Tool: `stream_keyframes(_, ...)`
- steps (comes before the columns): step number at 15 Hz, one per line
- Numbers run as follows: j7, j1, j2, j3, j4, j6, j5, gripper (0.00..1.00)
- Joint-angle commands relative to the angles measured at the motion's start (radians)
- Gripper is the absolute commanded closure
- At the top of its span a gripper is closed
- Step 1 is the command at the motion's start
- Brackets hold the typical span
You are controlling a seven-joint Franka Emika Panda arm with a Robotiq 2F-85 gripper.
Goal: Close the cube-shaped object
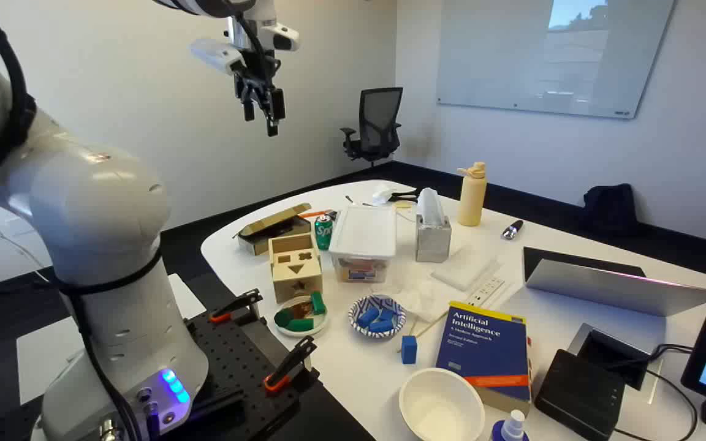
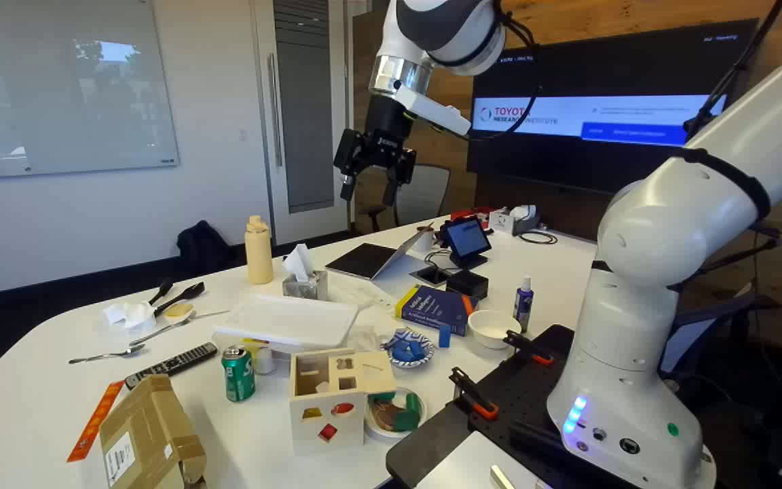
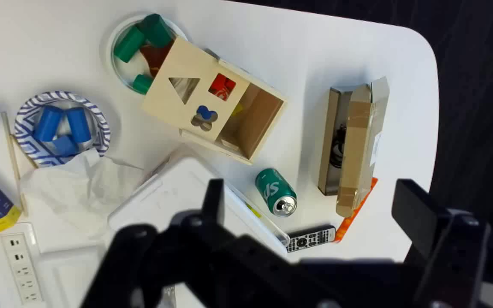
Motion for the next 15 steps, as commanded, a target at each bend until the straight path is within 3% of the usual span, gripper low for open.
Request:
stream_keyframes(1, -0.002, -0.006, 0.0, 0.004, 0.002, -0.004, 0.002, 0.0)
stream_keyframes(5, -0.014, -0.004, -0.005, -0.01, -0.027, 0.011, 0.022, 0.0)
stream_keyframes(11, -0.06, -0.064, -0.015, -0.051, -0.306, 0.293, -0.002, 0.0)
stream_keyframes(12, -0.053, -0.087, 0.106, -0.06, -0.22, 0.332, -0.021, 0.0)
stream_keyframes(15, -0.048, -0.104, 0.226, -0.072, -0.255, 0.523, -0.033, 0.0)
